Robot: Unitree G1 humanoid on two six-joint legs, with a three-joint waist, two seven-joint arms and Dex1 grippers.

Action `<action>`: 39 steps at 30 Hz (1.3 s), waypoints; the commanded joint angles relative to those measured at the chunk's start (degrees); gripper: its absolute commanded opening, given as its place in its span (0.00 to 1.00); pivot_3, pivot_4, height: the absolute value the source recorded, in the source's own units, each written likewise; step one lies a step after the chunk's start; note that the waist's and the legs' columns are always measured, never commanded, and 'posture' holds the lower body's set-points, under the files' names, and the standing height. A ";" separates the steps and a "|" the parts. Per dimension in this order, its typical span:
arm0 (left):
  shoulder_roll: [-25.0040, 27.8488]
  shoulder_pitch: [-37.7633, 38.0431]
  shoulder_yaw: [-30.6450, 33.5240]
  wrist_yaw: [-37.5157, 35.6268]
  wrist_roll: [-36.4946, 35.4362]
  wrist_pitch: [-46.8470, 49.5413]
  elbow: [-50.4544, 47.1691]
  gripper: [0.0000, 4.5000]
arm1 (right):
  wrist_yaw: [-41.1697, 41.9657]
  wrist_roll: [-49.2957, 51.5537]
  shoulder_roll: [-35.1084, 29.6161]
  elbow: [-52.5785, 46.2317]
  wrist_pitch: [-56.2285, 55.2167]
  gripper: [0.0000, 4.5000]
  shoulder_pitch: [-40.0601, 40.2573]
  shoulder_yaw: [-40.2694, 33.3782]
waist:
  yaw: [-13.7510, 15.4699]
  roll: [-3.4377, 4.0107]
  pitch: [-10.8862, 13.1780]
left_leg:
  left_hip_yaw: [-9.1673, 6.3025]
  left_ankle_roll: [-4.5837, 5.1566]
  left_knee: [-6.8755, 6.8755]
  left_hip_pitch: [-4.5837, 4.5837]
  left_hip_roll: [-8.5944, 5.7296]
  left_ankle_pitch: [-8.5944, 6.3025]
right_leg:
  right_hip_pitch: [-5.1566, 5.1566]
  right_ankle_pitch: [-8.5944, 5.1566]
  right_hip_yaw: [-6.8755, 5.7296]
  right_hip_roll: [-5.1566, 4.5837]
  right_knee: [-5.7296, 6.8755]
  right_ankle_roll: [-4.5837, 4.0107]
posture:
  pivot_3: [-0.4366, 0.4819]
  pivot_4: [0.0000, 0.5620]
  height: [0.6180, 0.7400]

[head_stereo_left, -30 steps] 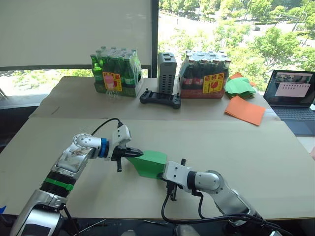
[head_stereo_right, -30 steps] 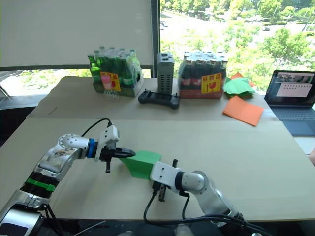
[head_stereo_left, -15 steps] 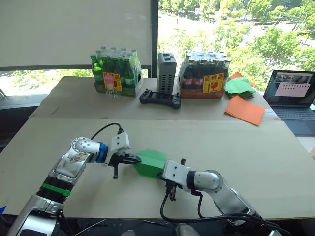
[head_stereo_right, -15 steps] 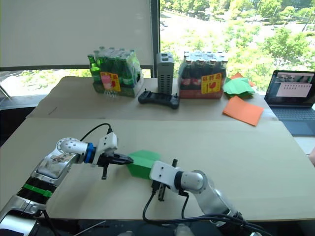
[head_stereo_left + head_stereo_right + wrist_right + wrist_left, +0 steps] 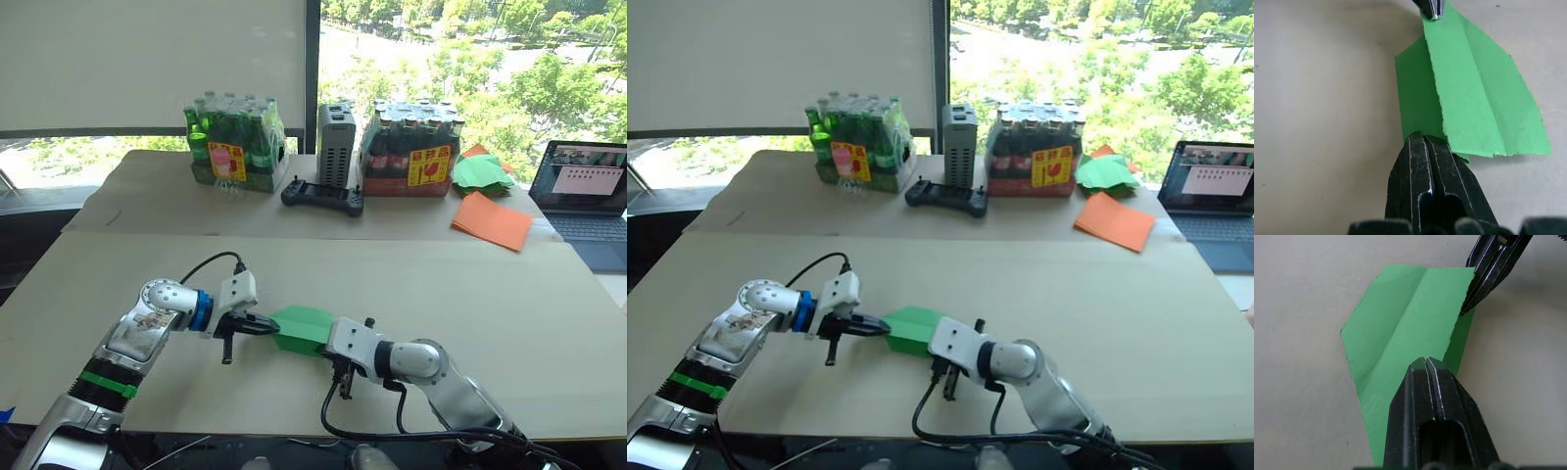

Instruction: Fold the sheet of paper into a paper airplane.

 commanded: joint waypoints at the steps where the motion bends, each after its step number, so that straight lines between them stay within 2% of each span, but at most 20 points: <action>1: -0.65 0.53 -0.16 0.89 0.45 0.01 -2.16 0.00 | 0.05 2.93 -0.11 -3.99 4.08 0.01 2.05 -1.78 | 0.04 0.00 0.00 | 0.00 0.00 0.00 -0.03 0.00 0.00 | -0.02 0.00 0.00 0.00 -0.01 0.00 | 0.48 0.27 1.00; 6: -0.70 2.12 -0.35 1.35 0.51 0.05 -3.56 0.00 | 0.48 8.87 -0.50 -8.71 9.32 0.01 3.29 -6.58 | -0.21 0.00 0.00 | -0.01 0.00 0.00 -0.06 0.01 0.00 | -0.07 0.00 -0.01 0.01 0.02 0.00 | 0.48 0.27 1.00; 13: -0.98 3.17 0.02 1.53 -0.98 2.31 -6.41 0.00 | -0.68 16.65 0.84 -7.31 14.97 0.01 -0.39 -13.84 | -0.22 0.00 0.01 | -0.02 0.00 0.00 -0.07 0.00 0.00 | -0.07 0.00 -0.02 0.01 0.02 0.00 | 0.48 0.27 1.00; 20: -0.76 3.59 0.18 1.96 -0.91 2.93 -6.86 0.00 | -5.78 18.31 4.73 2.91 16.21 0.50 -5.50 -16.64 | -0.21 0.00 0.01 | -0.03 0.00 0.00 -0.07 0.01 0.00 | -0.08 0.01 -0.03 0.02 0.03 -0.01 | 0.48 0.27 1.00; 29: -0.68 4.38 0.14 2.31 -0.67 2.63 -6.45 0.00 | -6.46 24.40 8.37 8.37 19.33 0.50 -7.79 -19.80 | -0.35 0.00 0.01 | -0.01 0.00 0.00 -0.12 0.00 0.00 | -0.12 0.01 -0.01 0.00 0.02 -0.01 | 0.48 0.27 1.00; 39: -0.75 6.19 -0.26 2.95 -0.39 2.76 -7.59 0.00 | -6.12 26.98 8.85 13.75 18.63 0.50 -8.41 -19.50 | -0.28 0.01 0.01 | -0.02 0.00 0.00 -0.12 0.01 0.00 | -0.13 0.01 -0.02 0.00 0.03 -0.02 | 0.48 0.27 1.00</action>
